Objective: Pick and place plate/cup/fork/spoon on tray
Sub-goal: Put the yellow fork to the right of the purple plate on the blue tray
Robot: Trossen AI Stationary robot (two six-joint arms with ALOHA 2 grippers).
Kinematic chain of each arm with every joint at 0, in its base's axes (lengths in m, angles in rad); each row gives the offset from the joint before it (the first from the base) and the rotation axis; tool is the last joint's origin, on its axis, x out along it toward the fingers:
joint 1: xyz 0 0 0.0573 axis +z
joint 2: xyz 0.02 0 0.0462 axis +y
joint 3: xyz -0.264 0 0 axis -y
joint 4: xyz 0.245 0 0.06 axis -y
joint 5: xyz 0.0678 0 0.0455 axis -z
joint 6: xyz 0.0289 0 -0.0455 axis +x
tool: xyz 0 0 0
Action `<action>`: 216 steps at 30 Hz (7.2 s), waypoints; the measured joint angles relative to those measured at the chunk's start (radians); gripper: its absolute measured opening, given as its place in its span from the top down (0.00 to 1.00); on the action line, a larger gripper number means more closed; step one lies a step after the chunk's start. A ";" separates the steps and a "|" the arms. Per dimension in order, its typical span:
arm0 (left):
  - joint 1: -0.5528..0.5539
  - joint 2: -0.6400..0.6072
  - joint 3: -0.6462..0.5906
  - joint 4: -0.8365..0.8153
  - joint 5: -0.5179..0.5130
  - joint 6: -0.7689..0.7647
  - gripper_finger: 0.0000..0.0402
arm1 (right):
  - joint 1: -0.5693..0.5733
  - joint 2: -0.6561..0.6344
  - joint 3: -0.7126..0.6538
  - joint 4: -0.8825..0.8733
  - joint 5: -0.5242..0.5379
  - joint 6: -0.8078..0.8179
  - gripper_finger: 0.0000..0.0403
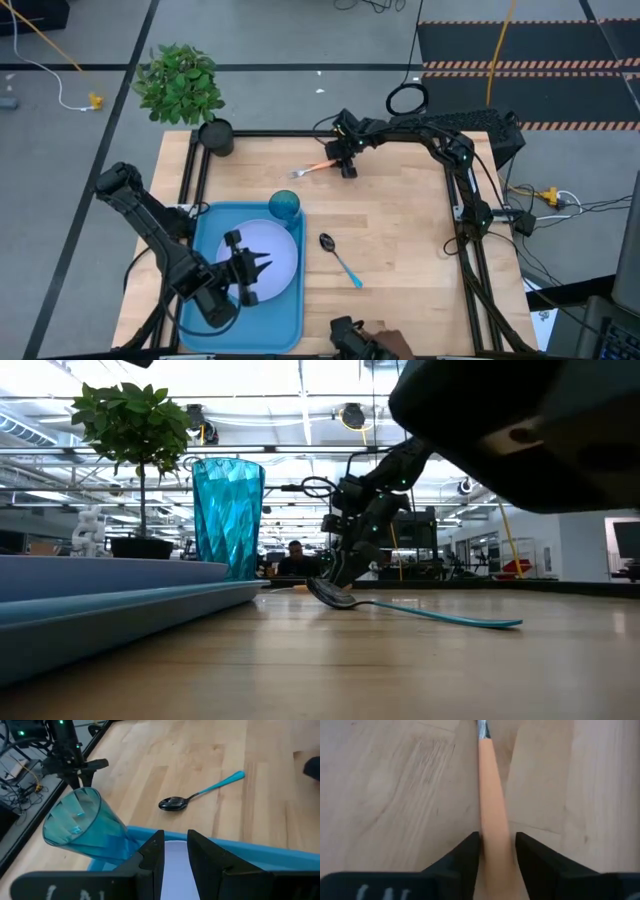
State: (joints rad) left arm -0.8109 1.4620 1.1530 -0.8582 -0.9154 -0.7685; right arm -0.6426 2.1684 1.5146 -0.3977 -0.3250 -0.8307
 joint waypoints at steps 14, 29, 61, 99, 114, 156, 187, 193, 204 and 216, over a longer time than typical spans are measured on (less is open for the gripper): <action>-0.016 0.000 0.000 0.000 0.026 -0.019 0.78 | 0.042 -0.007 -0.002 -0.093 0.044 0.129 0.84; -0.032 0.000 0.000 -0.001 0.027 -0.014 0.78 | 0.102 -0.023 -0.004 -0.193 0.198 0.322 0.85; 0.019 0.000 0.000 0.089 0.009 0.077 0.78 | 0.238 -0.906 -0.699 0.110 0.303 0.652 0.85; 0.404 0.017 0.000 0.865 0.395 0.950 0.39 | 0.791 -1.208 -0.798 0.621 0.612 0.705 0.85; 0.506 0.152 0.000 1.157 0.506 1.082 0.17 | 0.823 -1.103 -0.797 0.774 0.418 0.620 0.85; 0.507 0.153 0.000 1.308 0.588 1.089 0.79 | 0.863 -0.987 -0.797 0.976 0.331 0.524 0.85; 0.511 0.151 0.000 1.186 0.737 1.067 0.80 | 0.913 -1.140 -0.797 0.570 0.508 0.644 0.56; 0.534 0.151 0.000 1.069 0.805 1.056 0.82 | 0.921 -1.185 -0.797 0.584 0.507 0.715 0.56; 0.588 0.151 0.000 0.935 0.946 0.992 0.81 | 0.961 -1.077 -0.762 0.730 0.405 0.710 0.56; 0.592 0.183 -0.001 0.938 0.998 1.009 0.81 | 0.958 -0.889 -0.665 0.865 0.315 0.639 0.56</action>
State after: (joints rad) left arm -0.2192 1.6446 1.1519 0.0796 0.0822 0.2409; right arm 0.3155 1.2796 0.8500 0.4676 -0.0102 -0.1920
